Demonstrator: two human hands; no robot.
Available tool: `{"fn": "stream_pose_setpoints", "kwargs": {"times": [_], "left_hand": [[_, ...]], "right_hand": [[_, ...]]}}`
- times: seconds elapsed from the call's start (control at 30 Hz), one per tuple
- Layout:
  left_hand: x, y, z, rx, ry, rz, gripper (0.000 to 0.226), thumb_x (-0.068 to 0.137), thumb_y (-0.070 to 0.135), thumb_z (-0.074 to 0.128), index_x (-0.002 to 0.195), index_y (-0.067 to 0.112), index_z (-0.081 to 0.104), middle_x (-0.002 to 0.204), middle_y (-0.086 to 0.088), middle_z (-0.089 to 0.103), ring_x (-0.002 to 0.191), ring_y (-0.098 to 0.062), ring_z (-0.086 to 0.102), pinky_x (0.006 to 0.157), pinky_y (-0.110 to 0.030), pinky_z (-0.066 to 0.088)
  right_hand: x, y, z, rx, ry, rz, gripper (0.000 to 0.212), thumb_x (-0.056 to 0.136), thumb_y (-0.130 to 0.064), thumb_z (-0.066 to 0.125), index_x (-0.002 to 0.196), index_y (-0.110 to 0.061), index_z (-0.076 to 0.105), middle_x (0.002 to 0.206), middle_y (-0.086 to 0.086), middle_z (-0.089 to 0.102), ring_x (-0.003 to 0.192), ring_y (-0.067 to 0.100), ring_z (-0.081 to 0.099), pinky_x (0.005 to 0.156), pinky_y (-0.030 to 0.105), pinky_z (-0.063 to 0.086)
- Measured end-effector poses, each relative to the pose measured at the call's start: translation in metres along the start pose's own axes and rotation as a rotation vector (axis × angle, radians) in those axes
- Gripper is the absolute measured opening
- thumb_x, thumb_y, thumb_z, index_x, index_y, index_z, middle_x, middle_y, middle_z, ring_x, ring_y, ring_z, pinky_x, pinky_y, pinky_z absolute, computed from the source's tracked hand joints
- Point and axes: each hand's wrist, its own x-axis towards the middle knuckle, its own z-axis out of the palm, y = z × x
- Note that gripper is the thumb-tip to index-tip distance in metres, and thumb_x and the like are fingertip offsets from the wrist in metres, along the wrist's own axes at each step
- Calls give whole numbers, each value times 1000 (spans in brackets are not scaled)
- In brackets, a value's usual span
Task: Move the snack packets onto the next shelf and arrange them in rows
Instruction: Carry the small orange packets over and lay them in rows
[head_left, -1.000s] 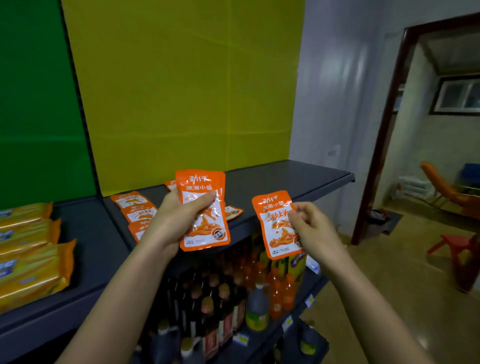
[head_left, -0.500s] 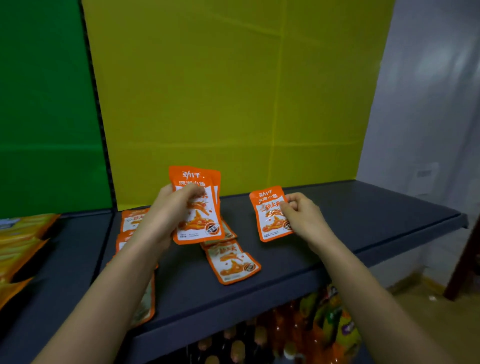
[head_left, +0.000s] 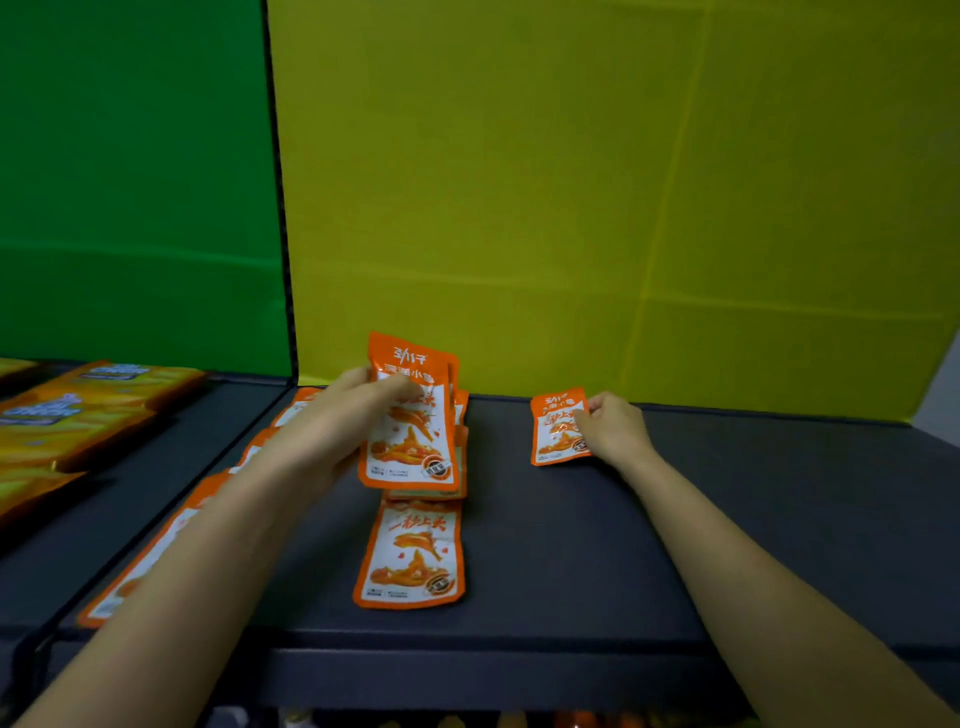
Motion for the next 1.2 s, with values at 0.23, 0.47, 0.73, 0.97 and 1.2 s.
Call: {"fn": "stream_pose_setpoints", "kwargs": {"times": [0.23,0.47,0.73,0.97,1.2], "left_hand": [[5,-6,25,47,32,4,10,87,15,59,96,18,54,79,-4,69,56,-12,67,51,-22,56],[7,-12,37,51,12,19,11,85,16,62,94,17,57,74,-1,72,56,-11,69,54,-25,56],[2,-17,52,35,25,54,10,85,17,63,94,18,59,80,-1,72,64,-14,69,67,-32,54],[-10,-24,84,-44,53,124,18,82,14,66,99,12,60,86,-4,72,58,-7,69,50,-19,54],[-21,-37,123,-123,50,62,13,88,20,59,99,12,60,91,-5,71,71,-14,68,57,-22,55]], "right_hand": [[23,10,10,-195,37,-4,27,93,-29,50,93,-6,64,110,17,64,104,35,59,72,31,41],[28,15,10,-284,62,-40,32,93,-28,51,103,0,63,111,18,63,104,34,59,73,35,46],[18,12,-3,-287,96,-80,40,93,-35,50,113,-1,54,119,21,59,113,38,54,83,40,47],[-42,-13,-47,291,-125,-324,57,93,-54,34,54,-21,60,57,-1,59,55,17,54,66,33,41],[-80,25,-59,191,-221,-422,49,88,-43,55,70,3,55,71,16,67,66,17,59,61,33,42]]}}
